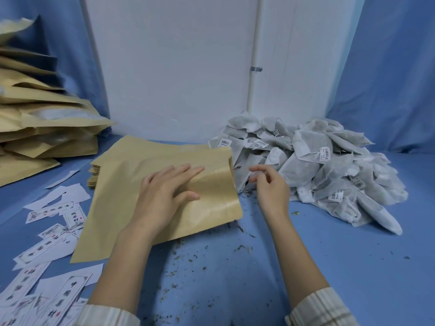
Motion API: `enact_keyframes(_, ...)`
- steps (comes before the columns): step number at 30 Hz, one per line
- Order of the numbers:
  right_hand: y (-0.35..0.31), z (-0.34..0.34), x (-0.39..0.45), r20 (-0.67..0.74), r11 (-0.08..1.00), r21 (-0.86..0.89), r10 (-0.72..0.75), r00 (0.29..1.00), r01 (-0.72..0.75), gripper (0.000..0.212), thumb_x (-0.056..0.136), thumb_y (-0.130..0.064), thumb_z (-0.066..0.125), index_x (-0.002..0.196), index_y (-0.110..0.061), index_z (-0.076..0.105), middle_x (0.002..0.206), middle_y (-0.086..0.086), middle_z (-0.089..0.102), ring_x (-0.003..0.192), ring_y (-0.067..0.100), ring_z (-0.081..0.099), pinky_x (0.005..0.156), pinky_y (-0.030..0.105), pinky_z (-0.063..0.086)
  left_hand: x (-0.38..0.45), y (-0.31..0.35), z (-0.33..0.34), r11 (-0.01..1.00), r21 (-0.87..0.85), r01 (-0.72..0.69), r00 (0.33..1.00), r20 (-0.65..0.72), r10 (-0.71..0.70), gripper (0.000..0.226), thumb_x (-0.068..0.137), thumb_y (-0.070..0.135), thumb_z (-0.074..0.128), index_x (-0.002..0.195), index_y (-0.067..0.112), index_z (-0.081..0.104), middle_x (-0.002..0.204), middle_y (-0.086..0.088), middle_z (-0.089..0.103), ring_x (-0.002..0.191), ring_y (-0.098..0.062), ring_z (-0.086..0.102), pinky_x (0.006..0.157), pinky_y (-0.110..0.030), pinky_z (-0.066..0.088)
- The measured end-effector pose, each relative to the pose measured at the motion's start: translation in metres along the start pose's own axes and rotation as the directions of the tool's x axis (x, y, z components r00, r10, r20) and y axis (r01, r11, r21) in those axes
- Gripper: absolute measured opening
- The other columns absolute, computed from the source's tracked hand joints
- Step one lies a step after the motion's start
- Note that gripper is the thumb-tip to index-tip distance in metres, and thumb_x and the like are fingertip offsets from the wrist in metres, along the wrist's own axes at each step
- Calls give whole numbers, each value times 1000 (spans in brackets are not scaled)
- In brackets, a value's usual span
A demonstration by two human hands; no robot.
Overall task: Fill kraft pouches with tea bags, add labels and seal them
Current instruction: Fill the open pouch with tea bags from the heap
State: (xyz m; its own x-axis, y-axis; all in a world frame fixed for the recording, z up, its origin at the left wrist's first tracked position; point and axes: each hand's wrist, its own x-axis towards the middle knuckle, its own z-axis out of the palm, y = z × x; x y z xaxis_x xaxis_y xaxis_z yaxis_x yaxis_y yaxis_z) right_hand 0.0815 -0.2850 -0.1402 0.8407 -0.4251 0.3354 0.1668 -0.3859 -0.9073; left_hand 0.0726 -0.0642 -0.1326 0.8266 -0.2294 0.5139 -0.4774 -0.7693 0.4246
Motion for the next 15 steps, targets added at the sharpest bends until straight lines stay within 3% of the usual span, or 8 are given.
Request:
enact_keyframes(1, 7, 0, 6, -20, 993, -111, -33, 999, 31, 37, 86, -11, 39, 105, -33, 63, 62, -7, 58, 49, 7, 45, 53, 25, 39, 0, -1, 1, 1000, 20, 20, 1000, -24, -20, 54, 81, 43, 62, 128, 56, 39, 144, 17, 39, 137, -12, 27, 107, -26, 8)
enact_keyframes(3, 17, 6, 15, 183, 965, -252, -25, 983, 72, 44, 90, -15, 36, 123, -39, 52, 71, 2, 60, 54, 10, 46, 54, 26, 36, 1, -3, 2, 998, 45, 43, 998, -43, -41, 54, 82, 42, 61, 129, 55, 39, 146, 15, 37, 138, -13, 25, 106, -26, 7)
enact_keyframes(5, 21, 16, 23, 329, 952, -298, 36, 944, 68, 42, 94, -24, 36, 135, -36, 42, 95, 5, 66, 73, 13, 56, 68, 28, 42, 1, -2, 5, 997, 65, 45, 999, -27, -43, 55, 82, 43, 60, 130, 54, 37, 146, 14, 36, 138, -14, 24, 107, -28, 7)
enact_keyframes(7, 24, 26, 27, 345, 927, -366, 51, 937, 85, 44, 96, -34, 39, 138, -22, 42, 118, 4, 62, 104, 20, 57, 88, 31, 41, 1, -1, 7, 997, 71, 42, 999, -4, -42, 56, 82, 42, 60, 130, 54, 35, 147, 14, 36, 139, -15, 24, 109, -30, 7)
enact_keyframes(10, 32, 30, 25, 135, 954, -300, 40, 990, 2, 51, 89, -41, 54, 128, -8, 54, 115, 7, 64, 109, 21, 56, 90, 27, 40, 0, 1, 11, 995, 83, 46, 999, 19, -48, 57, 83, 43, 59, 130, 55, 31, 147, 14, 36, 139, -15, 25, 109, -31, 7)
enact_keyframes(13, 29, 18, 26, -119, 991, -99, 74, 990, -86, 39, 76, -37, 72, 108, -16, 68, 100, 1, 69, 88, 9, 59, 76, 18, 39, -1, 2, 12, 993, 104, 53, 998, 24, -56, 55, 83, 43, 58, 131, 54, 33, 147, 14, 35, 139, -15, 24, 109, -31, 7)
enact_keyframes(15, 24, 3, 30, -125, 991, 89, 116, 985, -105, 21, 72, -29, 75, 92, -25, 71, 92, -3, 70, 81, 6, 61, 73, 18, 44, 0, 2, 12, 993, 100, 55, 998, 19, -57, 55, 83, 42, 59, 132, 53, 34, 147, 14, 35, 139, -16, 24, 109, -32, 7)
